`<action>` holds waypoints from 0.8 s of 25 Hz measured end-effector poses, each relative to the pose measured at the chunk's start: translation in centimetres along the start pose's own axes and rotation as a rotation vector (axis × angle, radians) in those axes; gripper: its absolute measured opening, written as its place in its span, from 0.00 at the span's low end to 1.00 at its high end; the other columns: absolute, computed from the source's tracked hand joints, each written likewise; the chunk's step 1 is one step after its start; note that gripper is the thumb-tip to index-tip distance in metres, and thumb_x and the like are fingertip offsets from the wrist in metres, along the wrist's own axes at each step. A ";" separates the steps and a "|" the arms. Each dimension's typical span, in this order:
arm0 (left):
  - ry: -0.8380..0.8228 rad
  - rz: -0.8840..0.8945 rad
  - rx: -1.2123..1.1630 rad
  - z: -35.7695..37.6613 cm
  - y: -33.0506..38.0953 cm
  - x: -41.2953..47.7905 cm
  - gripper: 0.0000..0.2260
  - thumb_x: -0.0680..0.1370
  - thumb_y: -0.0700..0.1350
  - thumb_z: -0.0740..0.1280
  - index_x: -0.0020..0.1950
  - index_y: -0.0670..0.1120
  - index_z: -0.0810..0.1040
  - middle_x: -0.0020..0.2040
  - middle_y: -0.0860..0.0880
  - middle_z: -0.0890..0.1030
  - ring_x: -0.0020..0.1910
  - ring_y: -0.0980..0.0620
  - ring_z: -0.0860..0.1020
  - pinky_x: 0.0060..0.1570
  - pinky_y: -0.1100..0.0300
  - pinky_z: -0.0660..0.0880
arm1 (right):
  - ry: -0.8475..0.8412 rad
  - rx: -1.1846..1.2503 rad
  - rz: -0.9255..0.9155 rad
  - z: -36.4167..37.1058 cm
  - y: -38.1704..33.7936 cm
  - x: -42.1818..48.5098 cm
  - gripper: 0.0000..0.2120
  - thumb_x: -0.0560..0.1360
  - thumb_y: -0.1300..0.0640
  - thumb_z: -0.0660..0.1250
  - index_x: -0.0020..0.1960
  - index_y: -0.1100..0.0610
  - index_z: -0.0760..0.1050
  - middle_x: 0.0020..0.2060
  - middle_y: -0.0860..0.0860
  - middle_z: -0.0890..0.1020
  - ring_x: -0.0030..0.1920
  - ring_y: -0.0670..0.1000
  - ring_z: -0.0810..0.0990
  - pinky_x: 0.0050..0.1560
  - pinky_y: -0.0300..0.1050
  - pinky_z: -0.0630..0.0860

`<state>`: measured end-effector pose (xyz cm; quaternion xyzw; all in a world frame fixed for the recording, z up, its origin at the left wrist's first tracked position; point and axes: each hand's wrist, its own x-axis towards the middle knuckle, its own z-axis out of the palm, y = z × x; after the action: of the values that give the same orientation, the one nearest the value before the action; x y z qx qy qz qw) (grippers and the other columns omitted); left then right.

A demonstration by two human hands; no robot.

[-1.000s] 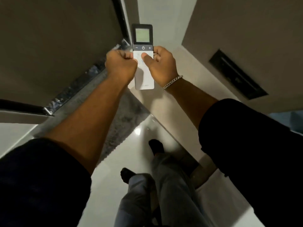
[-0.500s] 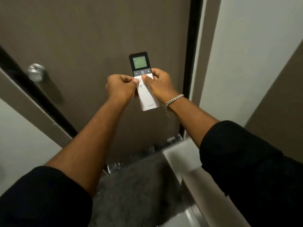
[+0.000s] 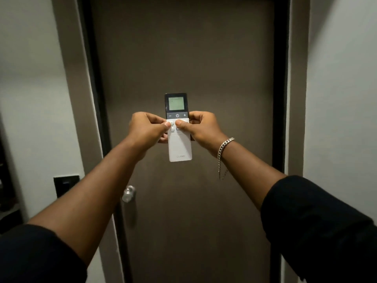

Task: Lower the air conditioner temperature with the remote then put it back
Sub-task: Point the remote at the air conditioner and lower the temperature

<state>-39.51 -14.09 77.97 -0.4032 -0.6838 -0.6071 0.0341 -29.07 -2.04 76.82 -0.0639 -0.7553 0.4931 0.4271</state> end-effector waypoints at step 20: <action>0.089 0.246 -0.088 -5.4 10.7 3.3 0.11 0.74 0.43 0.72 0.50 0.36 0.82 0.47 0.38 0.85 0.41 0.45 0.86 0.43 0.51 0.83 | 0.065 0.170 -0.224 -0.2 -11.6 4.5 0.16 0.72 0.60 0.73 0.57 0.61 0.76 0.53 0.55 0.83 0.46 0.51 0.84 0.43 0.40 0.83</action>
<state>-37.80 -17.70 89.74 -0.4575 -0.5998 -0.6452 0.1209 -27.99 -5.40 88.75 0.0414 -0.6988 0.5023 0.5076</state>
